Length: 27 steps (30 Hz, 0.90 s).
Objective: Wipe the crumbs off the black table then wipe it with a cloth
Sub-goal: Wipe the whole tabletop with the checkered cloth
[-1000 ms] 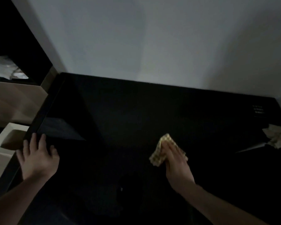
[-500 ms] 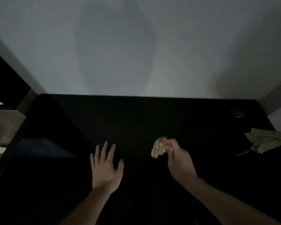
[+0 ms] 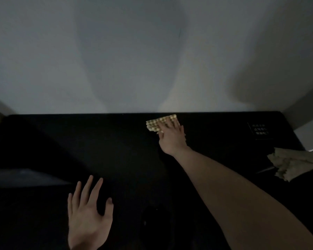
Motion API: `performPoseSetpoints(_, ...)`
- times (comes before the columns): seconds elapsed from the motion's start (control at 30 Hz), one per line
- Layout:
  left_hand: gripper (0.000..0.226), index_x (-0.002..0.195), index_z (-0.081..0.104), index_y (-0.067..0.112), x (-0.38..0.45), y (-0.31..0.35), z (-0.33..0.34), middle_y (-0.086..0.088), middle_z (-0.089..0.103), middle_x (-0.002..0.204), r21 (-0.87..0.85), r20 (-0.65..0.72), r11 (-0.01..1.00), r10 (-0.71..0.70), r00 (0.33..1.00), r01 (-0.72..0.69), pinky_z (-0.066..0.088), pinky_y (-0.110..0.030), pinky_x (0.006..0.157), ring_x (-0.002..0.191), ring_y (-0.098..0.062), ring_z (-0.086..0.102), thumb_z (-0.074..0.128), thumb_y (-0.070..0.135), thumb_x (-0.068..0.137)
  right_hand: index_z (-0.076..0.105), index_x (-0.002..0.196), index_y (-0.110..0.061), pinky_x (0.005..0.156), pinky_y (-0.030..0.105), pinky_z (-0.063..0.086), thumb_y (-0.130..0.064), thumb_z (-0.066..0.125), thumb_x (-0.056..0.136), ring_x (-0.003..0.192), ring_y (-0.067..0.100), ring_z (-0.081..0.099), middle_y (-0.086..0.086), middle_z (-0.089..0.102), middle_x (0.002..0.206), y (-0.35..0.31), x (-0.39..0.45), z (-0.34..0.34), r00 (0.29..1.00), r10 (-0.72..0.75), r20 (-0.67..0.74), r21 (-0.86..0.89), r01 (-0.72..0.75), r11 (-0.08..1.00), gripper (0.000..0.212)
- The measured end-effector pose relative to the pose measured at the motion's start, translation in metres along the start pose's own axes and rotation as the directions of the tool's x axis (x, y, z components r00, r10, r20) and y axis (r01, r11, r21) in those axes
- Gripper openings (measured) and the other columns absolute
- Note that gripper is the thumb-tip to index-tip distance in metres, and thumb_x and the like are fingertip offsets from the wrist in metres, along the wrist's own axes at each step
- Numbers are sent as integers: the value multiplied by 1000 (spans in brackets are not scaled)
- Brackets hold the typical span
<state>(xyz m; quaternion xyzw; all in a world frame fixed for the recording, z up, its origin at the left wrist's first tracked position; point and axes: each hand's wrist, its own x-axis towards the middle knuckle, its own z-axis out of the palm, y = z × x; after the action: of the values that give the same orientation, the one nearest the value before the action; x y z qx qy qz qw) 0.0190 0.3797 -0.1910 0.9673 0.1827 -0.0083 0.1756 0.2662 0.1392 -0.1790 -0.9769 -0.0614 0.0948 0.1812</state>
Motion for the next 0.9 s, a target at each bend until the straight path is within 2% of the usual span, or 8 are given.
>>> performPoseSetpoints(0.1,70,156,35,38,-1,2,-2,11,21,170,-6,4,1000,-3,1000,3,6,-48,131,161,-18,6,45,53,88,25,163,-31,131,49,3,-31,39,107,161,26,2,3,9,174,-3,-27,16,996,-94,4,-41,95,995,58)
performPoseSetpoints(0.2,66,156,35,37,-3,3,-4,11,19,170,-3,18,1000,-11,1000,11,6,-49,131,161,-17,3,50,50,94,33,161,-29,131,46,11,-31,40,106,160,24,10,2,18,173,2,-76,28,969,-244,-32,-23,243,970,55)
performPoseSetpoints(0.3,67,156,34,37,-3,4,-6,11,19,170,2,29,1000,-15,999,15,5,-47,131,161,-16,1,46,53,93,37,159,-33,130,41,10,-33,36,105,161,18,7,-4,18,173,4,-143,45,956,-290,-38,31,291,956,54)
performPoseSetpoints(0.4,66,157,34,37,-4,5,-7,12,18,170,-11,41,1000,-22,999,22,5,-47,132,161,-14,0,54,49,94,27,161,-39,127,36,0,-42,34,104,161,16,-3,-8,3,174,-5,-207,54,963,-268,34,10,268,963,57)
performPoseSetpoints(0.5,68,157,34,37,-5,7,-12,12,17,171,-18,59,999,-32,998,33,4,-46,132,161,-14,-2,57,47,94,-3,163,-44,124,34,-14,-63,28,102,153,7,-32,-16,-27,168,-19,-233,45,963,-191,188,24,190,981,71)
performPoseSetpoints(0.63,68,157,34,36,-4,9,-13,11,18,171,-6,56,999,-33,998,34,5,-47,132,161,-15,0,56,48,94,1,164,-40,130,40,-6,-69,24,101,155,13,-30,-11,-22,171,-34,-202,40,981,-103,164,-11,106,994,74)
performPoseSetpoints(0.8,65,155,37,35,-2,6,-10,8,22,170,19,48,1000,-14,999,13,9,-49,131,161,-19,4,56,46,94,34,157,-40,130,49,5,-66,30,98,161,28,0,3,8,174,-37,-104,36,999,-32,8,35,32,999,65)
performPoseSetpoints(0.9,66,156,35,37,-1,4,-7,9,19,170,27,44,1000,-11,999,9,8,-49,131,161,-19,2,54,48,93,27,160,-40,130,49,-1,-66,27,101,160,31,-6,7,0,175,-43,-40,27,998,4,55,1,-5,1000,64)
